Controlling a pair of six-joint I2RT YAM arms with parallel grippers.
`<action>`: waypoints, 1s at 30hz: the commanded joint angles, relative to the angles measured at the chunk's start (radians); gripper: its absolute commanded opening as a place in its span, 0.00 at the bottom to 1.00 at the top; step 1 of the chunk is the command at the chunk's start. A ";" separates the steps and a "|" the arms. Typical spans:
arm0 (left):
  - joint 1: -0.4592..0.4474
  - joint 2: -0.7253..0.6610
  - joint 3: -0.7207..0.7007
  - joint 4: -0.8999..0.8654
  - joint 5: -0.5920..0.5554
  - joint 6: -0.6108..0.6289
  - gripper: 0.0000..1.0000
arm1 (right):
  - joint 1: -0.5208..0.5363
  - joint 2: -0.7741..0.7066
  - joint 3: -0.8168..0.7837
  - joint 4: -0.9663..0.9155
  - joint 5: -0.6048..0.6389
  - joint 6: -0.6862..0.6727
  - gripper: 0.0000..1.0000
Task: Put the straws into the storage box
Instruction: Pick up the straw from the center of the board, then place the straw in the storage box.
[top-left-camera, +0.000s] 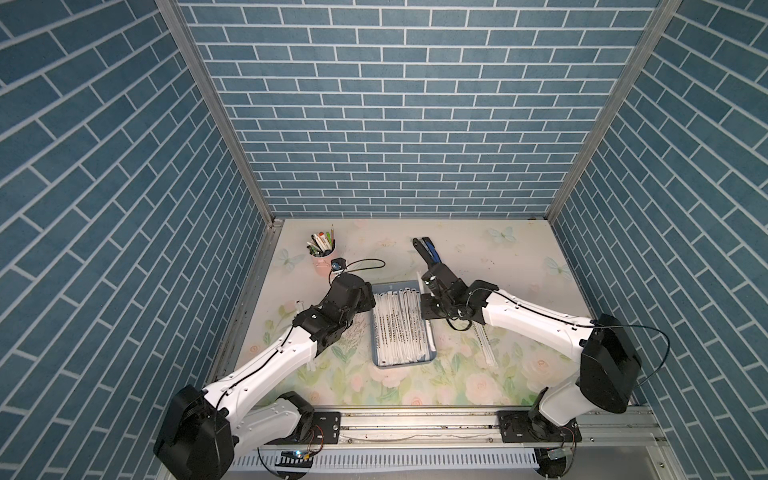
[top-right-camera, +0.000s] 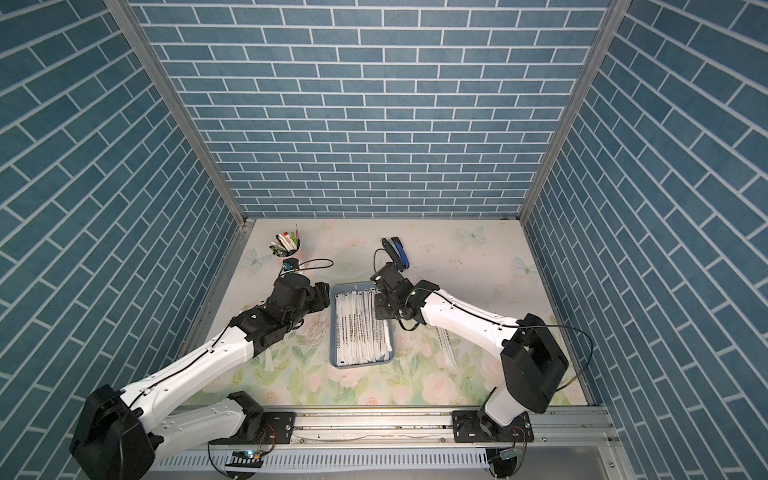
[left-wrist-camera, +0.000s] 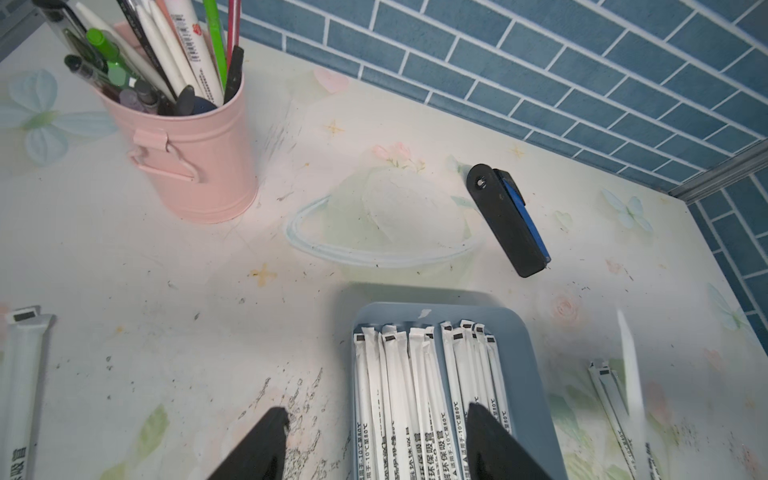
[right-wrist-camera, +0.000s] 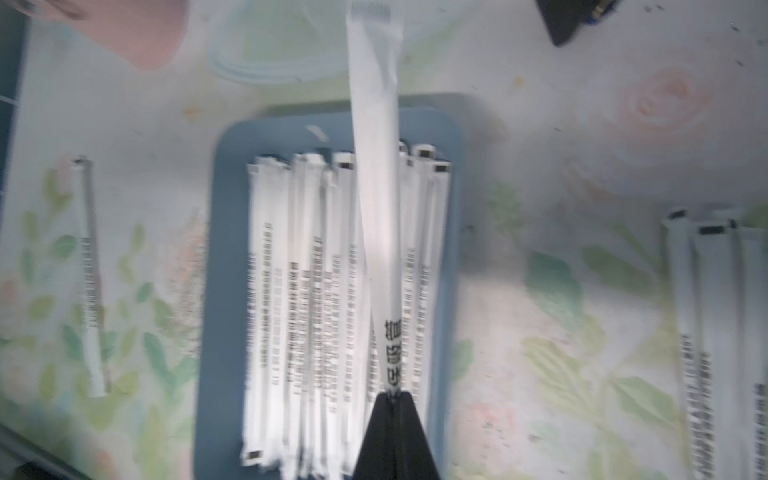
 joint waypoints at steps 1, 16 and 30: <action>0.003 -0.015 -0.030 -0.031 -0.014 -0.039 0.71 | 0.064 0.098 0.049 0.011 0.141 0.170 0.00; 0.003 -0.045 -0.063 -0.010 0.012 -0.019 0.71 | 0.120 0.335 0.149 0.016 0.102 0.124 0.00; 0.003 -0.052 -0.061 -0.015 0.008 -0.013 0.59 | 0.114 0.381 0.185 -0.006 0.074 0.083 0.10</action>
